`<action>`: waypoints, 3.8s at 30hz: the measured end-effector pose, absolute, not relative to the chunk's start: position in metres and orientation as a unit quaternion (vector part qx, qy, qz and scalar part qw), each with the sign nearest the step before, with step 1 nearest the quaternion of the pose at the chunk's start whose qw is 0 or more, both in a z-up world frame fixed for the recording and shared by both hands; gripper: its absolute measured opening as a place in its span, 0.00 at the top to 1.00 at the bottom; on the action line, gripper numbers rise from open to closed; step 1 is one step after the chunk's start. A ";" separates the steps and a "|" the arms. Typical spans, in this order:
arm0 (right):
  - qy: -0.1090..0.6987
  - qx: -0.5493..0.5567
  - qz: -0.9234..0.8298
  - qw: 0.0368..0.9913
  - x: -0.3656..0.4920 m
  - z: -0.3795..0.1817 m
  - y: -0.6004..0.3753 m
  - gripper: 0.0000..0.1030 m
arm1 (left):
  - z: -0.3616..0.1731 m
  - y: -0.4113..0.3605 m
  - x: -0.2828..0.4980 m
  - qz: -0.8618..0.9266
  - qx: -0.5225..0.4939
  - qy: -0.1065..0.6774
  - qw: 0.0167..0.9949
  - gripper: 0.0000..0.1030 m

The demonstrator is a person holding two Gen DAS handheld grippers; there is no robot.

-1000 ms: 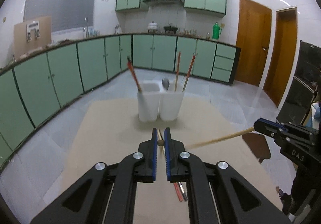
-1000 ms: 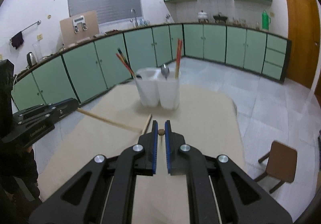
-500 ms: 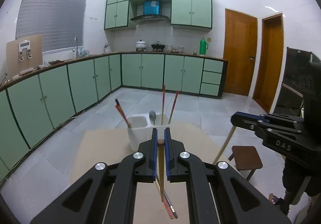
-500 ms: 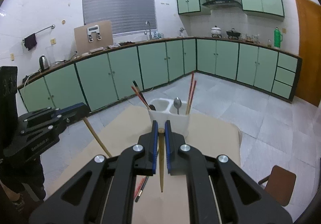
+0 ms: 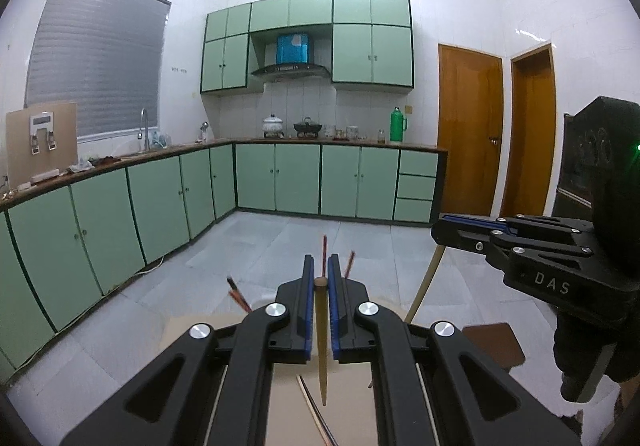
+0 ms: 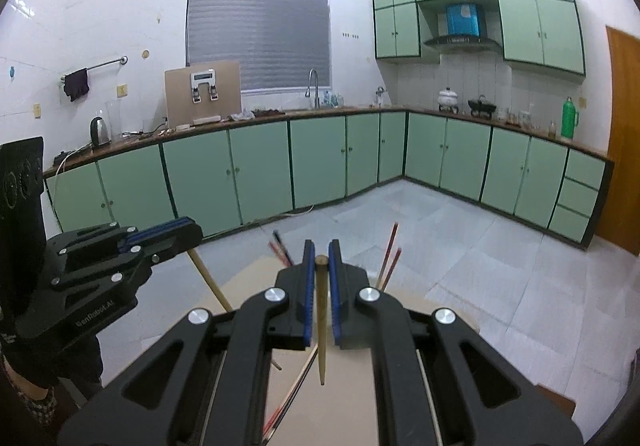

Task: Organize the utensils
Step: 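Carry both wooden chopsticks upright over the white holder and lower them in, then open both tools to release the chopsticks into the holder, then move both open tools back over the last red and black chopsticks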

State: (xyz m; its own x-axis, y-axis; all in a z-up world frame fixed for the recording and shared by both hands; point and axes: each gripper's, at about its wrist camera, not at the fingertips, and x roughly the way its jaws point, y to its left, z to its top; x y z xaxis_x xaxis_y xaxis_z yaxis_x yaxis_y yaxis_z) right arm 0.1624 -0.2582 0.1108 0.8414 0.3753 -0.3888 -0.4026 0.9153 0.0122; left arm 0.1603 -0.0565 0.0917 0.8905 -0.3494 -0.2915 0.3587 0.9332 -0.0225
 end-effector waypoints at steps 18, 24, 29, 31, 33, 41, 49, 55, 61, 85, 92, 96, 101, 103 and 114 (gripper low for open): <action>0.179 -0.024 0.167 0.969 0.303 0.138 -0.258 0.94 | 0.111 -0.067 0.287 -0.150 0.018 0.112 0.982 0.94; 0.208 -0.024 0.152 0.966 0.345 0.095 -0.252 0.94 | 0.079 -0.074 0.328 -0.136 0.027 0.132 0.981 0.94; 0.232 -0.025 0.145 0.961 0.360 0.065 -0.248 0.94 | 0.047 -0.074 0.352 -0.135 0.024 0.161 0.977 0.94; 0.242 -0.026 0.144 0.959 0.362 0.054 -0.247 0.94 | 0.037 -0.075 0.359 -0.137 0.025 0.172 0.975 0.94; 0.251 -0.028 0.145 0.957 0.366 0.045 -0.246 0.94 | 0.027 -0.074 0.365 -0.136 0.026 0.184 0.973 0.94; 0.264 -0.021 0.141 0.954 0.362 0.030 -0.249 0.90 | 0.001 -0.066 0.374 -0.137 0.016 0.220 0.966 0.93; 0.236 -0.010 0.119 0.964 0.337 0.045 -0.264 0.54 | 0.014 -0.060 0.356 -0.136 0.009 0.206 0.969 0.71; 0.206 -0.007 0.101 0.973 0.295 0.051 -0.279 0.24 | 0.028 -0.047 0.318 -0.134 -0.004 0.184 0.974 0.44; 0.189 -0.006 0.093 0.978 0.236 0.039 -0.289 0.07 | 0.023 -0.034 0.267 -0.125 -0.001 0.174 0.977 0.26; 0.366 0.016 0.091 0.926 0.107 -0.152 -0.228 0.05 | -0.122 0.019 0.143 -0.069 0.034 0.312 0.947 0.18; 0.396 -0.016 0.104 0.912 0.104 -0.178 -0.204 0.19 | -0.139 0.038 0.130 -0.054 0.033 0.334 0.941 0.18; 0.408 -0.023 0.106 0.906 0.103 -0.186 -0.198 0.26 | -0.140 0.043 0.125 -0.050 0.029 0.336 0.940 0.18; 0.417 -0.036 0.107 0.902 0.103 -0.194 -0.191 0.35 | -0.141 0.048 0.123 -0.048 0.025 0.339 0.939 0.18; 0.423 -0.037 0.106 0.899 0.106 -0.198 -0.190 0.39 | -0.142 0.048 0.122 -0.048 0.024 0.339 0.939 0.18; 0.435 -0.050 0.100 0.894 0.108 -0.206 -0.185 0.48 | -0.144 0.045 0.125 -0.049 0.015 0.346 0.937 0.18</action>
State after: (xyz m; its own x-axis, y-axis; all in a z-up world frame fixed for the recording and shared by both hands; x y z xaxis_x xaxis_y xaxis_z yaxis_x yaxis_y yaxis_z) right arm 0.1083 -0.1852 -0.2063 0.6018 0.1355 -0.7870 -0.2230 0.9748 -0.0027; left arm 0.1245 0.0455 -0.1438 0.7553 -0.0816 -0.6503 0.1030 0.9947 -0.0052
